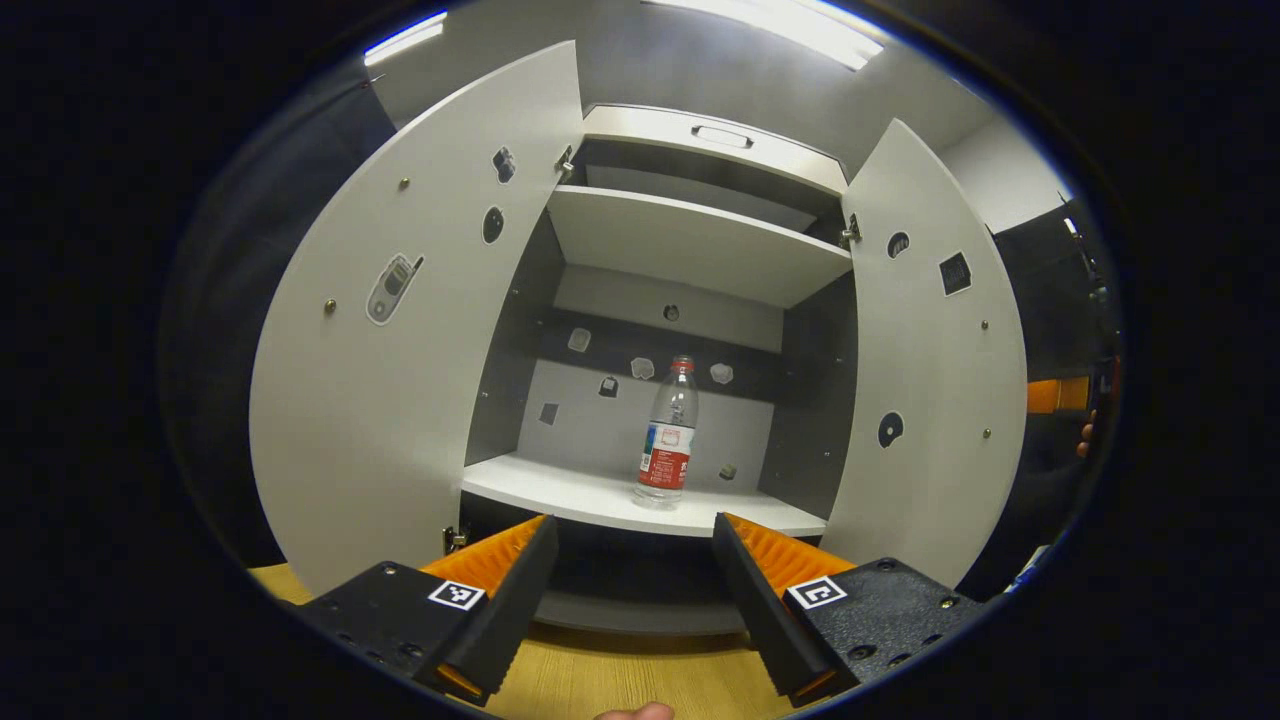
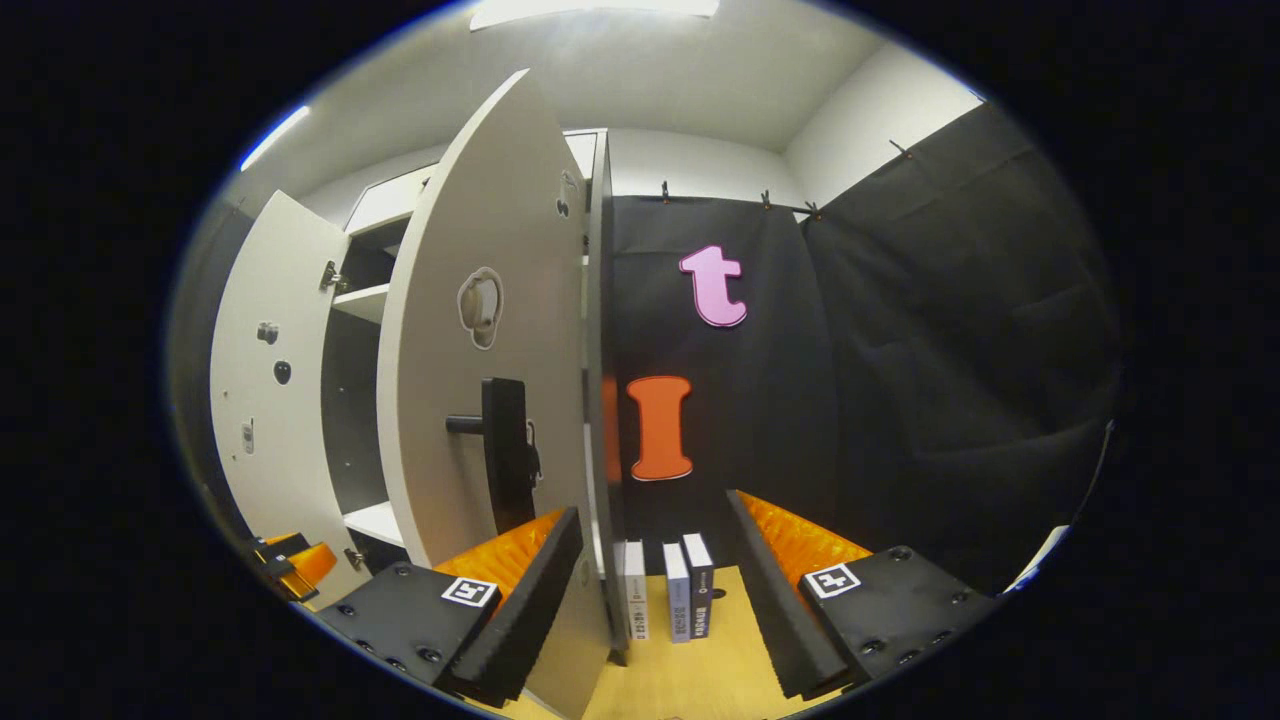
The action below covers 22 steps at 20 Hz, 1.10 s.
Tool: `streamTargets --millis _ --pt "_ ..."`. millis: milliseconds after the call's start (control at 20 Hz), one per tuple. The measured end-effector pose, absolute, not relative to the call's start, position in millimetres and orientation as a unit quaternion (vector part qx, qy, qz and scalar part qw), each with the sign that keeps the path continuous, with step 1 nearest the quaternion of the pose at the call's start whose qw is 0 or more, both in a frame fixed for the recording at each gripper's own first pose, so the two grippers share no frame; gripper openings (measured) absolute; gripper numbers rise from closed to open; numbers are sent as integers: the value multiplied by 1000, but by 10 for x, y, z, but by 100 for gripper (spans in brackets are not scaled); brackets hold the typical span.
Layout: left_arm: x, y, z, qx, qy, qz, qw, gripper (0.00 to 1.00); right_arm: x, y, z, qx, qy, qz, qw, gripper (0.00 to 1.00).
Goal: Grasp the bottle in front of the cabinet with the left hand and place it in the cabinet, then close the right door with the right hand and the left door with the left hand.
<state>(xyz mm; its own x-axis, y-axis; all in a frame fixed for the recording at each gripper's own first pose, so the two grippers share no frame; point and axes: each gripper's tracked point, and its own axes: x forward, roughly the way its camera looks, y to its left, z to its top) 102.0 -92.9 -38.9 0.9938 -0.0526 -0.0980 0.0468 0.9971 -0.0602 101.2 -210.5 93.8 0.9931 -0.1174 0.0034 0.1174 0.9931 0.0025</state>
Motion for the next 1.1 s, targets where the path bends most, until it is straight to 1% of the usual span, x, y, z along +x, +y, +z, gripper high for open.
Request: streamTargets --millis 150,250,500,700,750,800,1100 --pt "1012 -853 -386 -29 49 -18 998 95 1097 -1840 901 7 8 -21 1000 95" --pt "1010 -777 -401 -26 49 -9 998 95 1148 -1703 903 4 9 -6 1000 96" --pt "1009 -642 -414 -26 48 7 998 95 1230 -1506 930 -17 2 0 1000 95" --pt "1007 -609 -410 -20 46 9 999 95 1371 -1282 868 -8 4 25 1000 95" --pt "1002 -591 -401 -21 45 11 999 95 1401 -1216 847 -4 5 32 999 92" --pt "997 -574 -397 -22 44 13 999 95 1434 -1150 820 1 6 40 999 95" --pt "925 -418 -372 -10 42 29 999 95 1562 -759 677 19 23 79 996 95"
